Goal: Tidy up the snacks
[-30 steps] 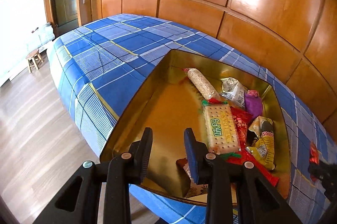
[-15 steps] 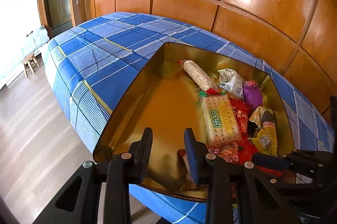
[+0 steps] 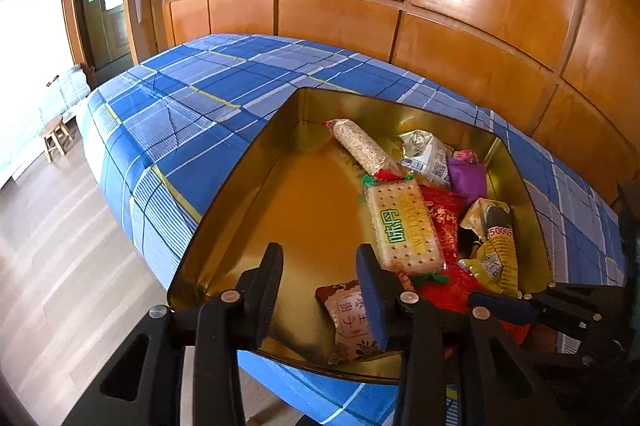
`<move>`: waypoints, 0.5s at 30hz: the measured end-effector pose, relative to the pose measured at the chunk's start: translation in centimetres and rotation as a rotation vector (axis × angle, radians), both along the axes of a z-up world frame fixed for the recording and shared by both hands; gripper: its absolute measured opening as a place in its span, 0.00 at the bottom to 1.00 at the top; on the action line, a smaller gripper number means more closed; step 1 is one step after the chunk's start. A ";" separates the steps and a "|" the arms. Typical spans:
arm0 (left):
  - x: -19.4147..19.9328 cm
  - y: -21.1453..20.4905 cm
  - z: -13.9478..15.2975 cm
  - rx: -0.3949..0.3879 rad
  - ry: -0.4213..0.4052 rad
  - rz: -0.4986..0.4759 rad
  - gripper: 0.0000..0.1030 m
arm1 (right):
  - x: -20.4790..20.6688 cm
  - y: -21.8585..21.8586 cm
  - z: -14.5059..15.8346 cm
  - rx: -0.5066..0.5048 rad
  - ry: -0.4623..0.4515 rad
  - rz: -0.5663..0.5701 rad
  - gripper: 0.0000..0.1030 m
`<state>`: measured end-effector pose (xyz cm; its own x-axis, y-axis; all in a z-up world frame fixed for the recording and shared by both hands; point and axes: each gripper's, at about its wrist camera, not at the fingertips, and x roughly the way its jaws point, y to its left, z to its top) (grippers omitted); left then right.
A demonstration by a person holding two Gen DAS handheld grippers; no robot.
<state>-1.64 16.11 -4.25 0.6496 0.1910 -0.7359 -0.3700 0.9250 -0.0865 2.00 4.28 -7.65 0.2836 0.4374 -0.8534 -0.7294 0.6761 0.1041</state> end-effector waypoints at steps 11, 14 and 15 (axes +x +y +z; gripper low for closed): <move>-0.4 -1.4 1.1 0.035 -0.023 -0.025 0.47 | -0.9 -2.0 1.6 0.058 -0.043 -0.074 0.25; -0.5 -1.8 1.4 0.041 -0.026 -0.031 0.50 | -1.5 -2.9 2.6 0.074 -0.081 -0.105 0.25; -0.6 -2.0 1.4 0.044 -0.027 -0.031 0.51 | -1.6 -3.1 2.9 0.076 -0.094 -0.121 0.26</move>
